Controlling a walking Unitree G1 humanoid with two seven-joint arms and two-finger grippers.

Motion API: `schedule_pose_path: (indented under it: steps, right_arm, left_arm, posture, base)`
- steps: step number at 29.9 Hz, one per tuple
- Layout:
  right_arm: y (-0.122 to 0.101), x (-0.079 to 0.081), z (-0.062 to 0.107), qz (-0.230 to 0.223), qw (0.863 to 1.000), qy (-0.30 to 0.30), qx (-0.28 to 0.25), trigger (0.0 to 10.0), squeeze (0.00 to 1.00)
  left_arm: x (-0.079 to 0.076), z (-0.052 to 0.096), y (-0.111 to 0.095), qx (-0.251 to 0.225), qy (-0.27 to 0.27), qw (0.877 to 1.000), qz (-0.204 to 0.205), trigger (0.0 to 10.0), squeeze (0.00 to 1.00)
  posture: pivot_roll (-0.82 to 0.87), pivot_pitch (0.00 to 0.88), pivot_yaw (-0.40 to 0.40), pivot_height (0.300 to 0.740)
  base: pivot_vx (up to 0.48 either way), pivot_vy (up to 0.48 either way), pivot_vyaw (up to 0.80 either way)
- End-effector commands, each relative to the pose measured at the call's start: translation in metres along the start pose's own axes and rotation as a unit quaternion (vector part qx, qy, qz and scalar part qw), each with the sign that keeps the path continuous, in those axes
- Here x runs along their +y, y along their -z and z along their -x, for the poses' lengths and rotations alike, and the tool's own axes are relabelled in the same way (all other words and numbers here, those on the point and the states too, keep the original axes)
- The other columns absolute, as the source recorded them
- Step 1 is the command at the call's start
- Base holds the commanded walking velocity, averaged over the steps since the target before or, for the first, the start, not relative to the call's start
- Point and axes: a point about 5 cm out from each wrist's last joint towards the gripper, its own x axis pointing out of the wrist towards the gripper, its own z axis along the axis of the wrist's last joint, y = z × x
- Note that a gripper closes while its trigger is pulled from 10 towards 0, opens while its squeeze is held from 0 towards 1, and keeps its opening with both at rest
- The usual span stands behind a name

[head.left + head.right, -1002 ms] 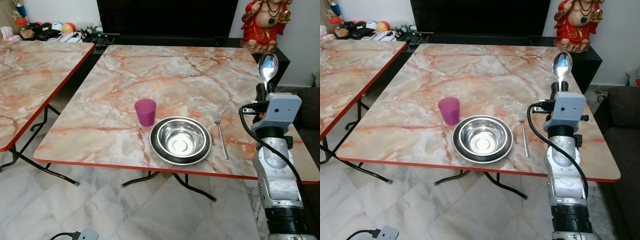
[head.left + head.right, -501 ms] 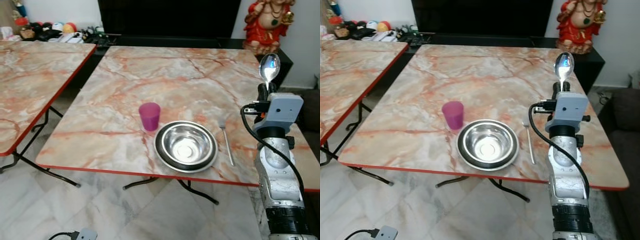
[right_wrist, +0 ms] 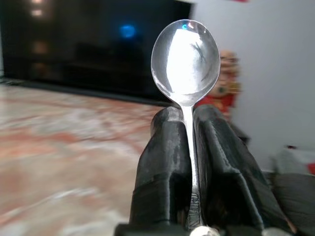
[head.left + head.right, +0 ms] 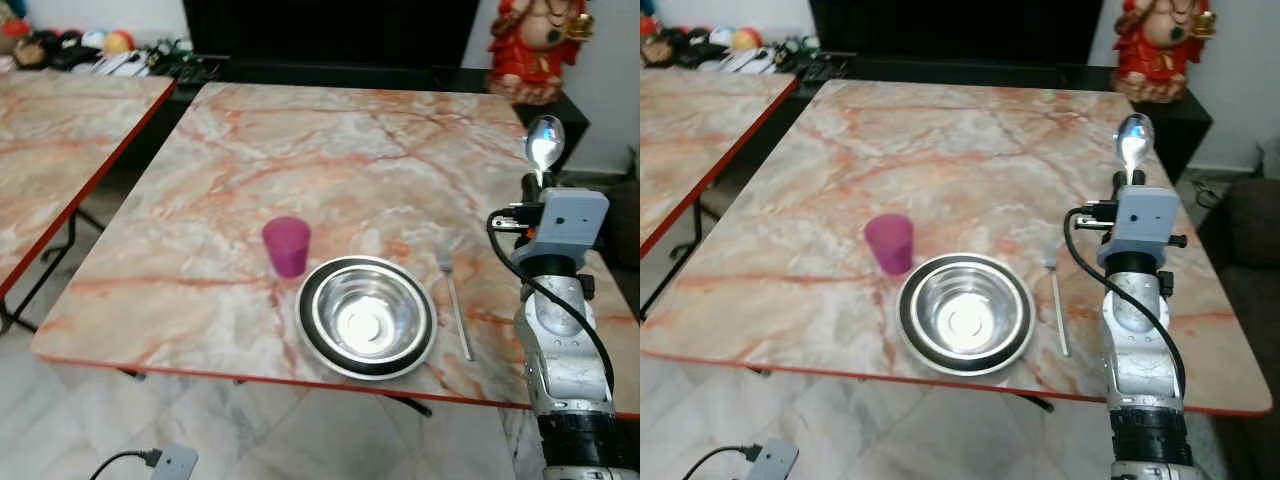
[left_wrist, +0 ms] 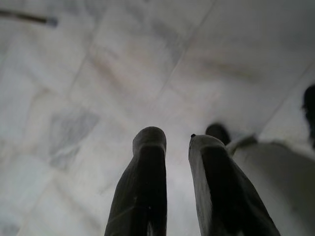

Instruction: Setting the table

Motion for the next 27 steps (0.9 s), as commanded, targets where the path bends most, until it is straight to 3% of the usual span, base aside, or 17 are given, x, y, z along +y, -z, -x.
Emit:
schedule_pose_path:
  steps: [1,7,20,27]
  right_arm:
    - [0.01,-0.006,0.001,0.013,0.999,0.001,0.042,10.0,0.0]
    - [0.033,-0.014,0.009,0.014,0.992,-0.017,0.127,10.0,0.0]
    - [0.063,-0.026,0.02,-0.018,0.97,-0.065,0.235,10.0,0.0]
    - [0.077,-0.026,0.026,-0.075,0.954,-0.082,0.277,10.0,0.0]
  left_arm:
    - [0.001,0.004,0.015,0.028,0.0,1.0,0.007,10.0,0.0]
    - [0.0,0.004,0.016,0.03,0.004,1.0,0.006,10.0,0.0]
    - [-0.002,0.003,0.014,0.03,0.012,0.999,0.004,10.0,0.0]
    - [-0.002,0.003,0.014,0.031,0.015,0.999,0.001,10.0,0.0]
  posture:
    - [-0.03,0.149,0.025,0.74]
    - [-0.03,0.15,0.026,0.74]
    - [-0.04,0.153,0.026,0.74]
    - [-0.04,0.149,0.028,0.74]
  base:
    - [0.0,0.0,0.0]
    - [0.0,0.0,0.0]
    - [0.0,0.0,0.0]
    - [0.0,0.0,0.0]
